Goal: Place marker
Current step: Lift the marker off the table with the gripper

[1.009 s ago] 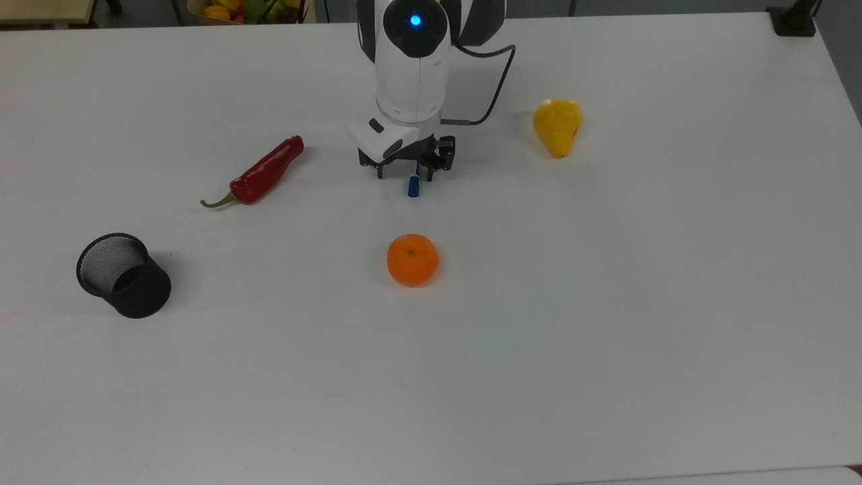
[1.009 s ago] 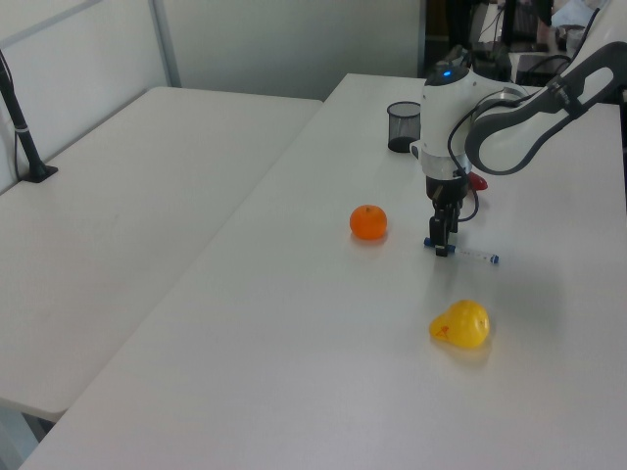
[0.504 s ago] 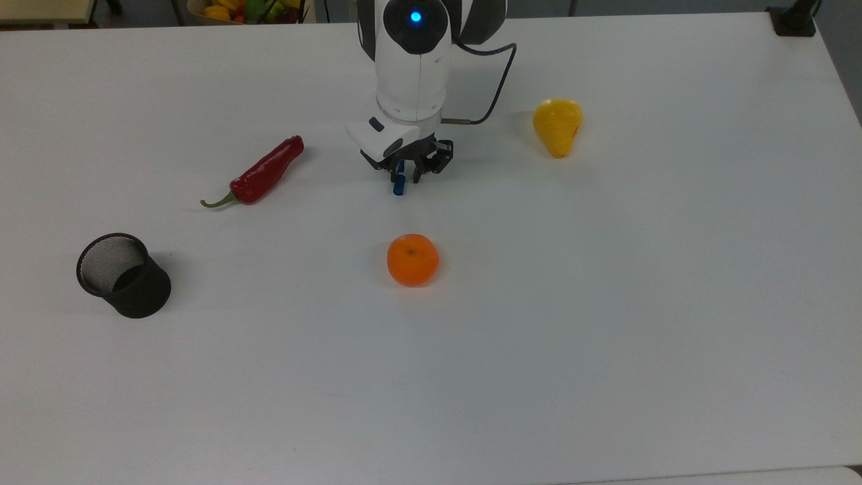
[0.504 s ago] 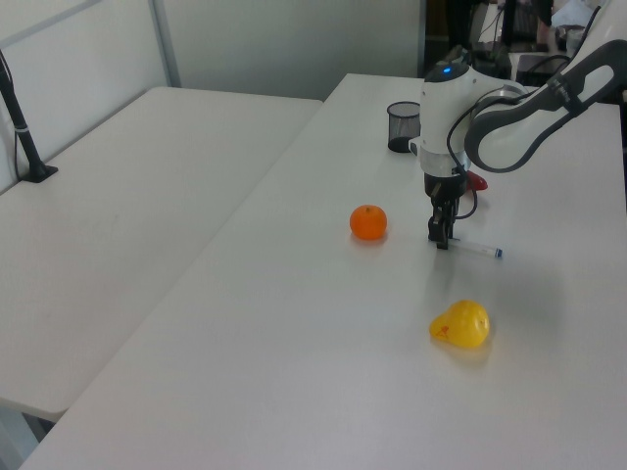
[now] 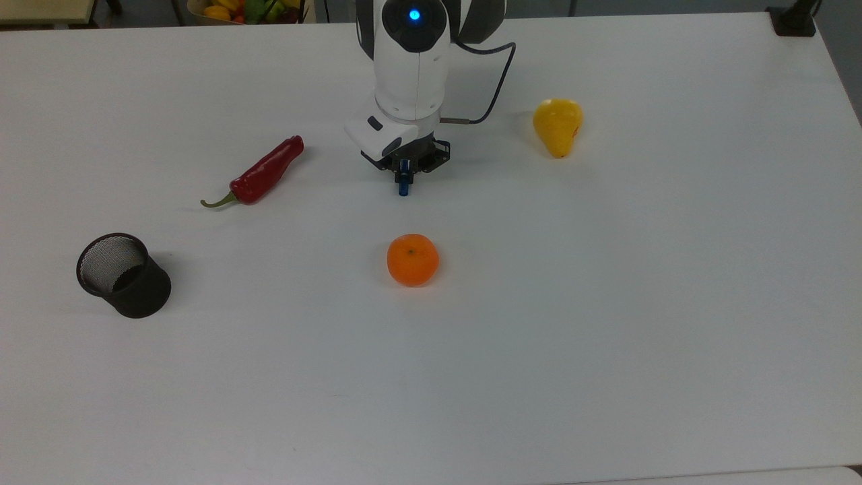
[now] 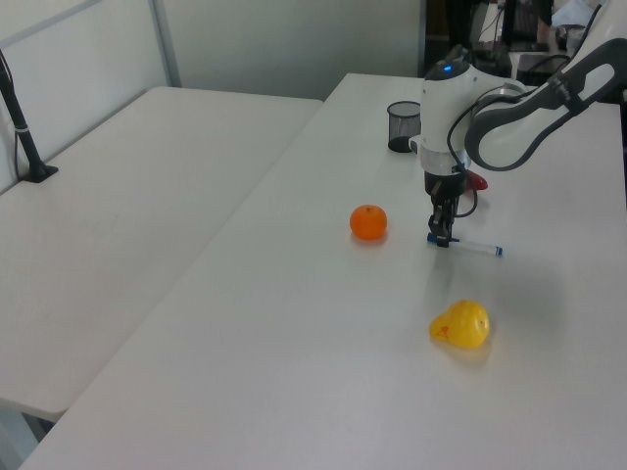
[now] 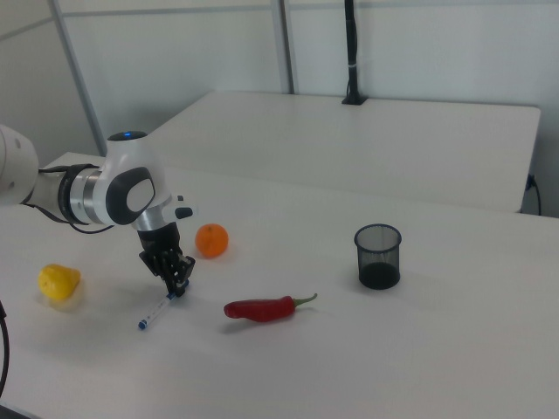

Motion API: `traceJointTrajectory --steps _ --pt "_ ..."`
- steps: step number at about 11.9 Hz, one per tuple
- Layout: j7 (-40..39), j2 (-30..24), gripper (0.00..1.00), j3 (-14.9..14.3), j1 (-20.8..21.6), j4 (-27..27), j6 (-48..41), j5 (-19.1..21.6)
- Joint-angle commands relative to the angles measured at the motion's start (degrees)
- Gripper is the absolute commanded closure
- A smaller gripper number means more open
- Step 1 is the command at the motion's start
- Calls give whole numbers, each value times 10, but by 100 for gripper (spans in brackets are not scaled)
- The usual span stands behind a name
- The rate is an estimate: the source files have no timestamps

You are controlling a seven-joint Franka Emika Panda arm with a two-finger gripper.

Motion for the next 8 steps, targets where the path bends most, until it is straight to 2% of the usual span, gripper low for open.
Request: traceJointTrajectory --steps 1,4,8 --pt "13 -10 100 -3 2 -9 5 -10" --pt "10 -27 100 -3 -3 -6 -6 -9" --pt "8 -46 100 -3 -14 24 -52 -3"
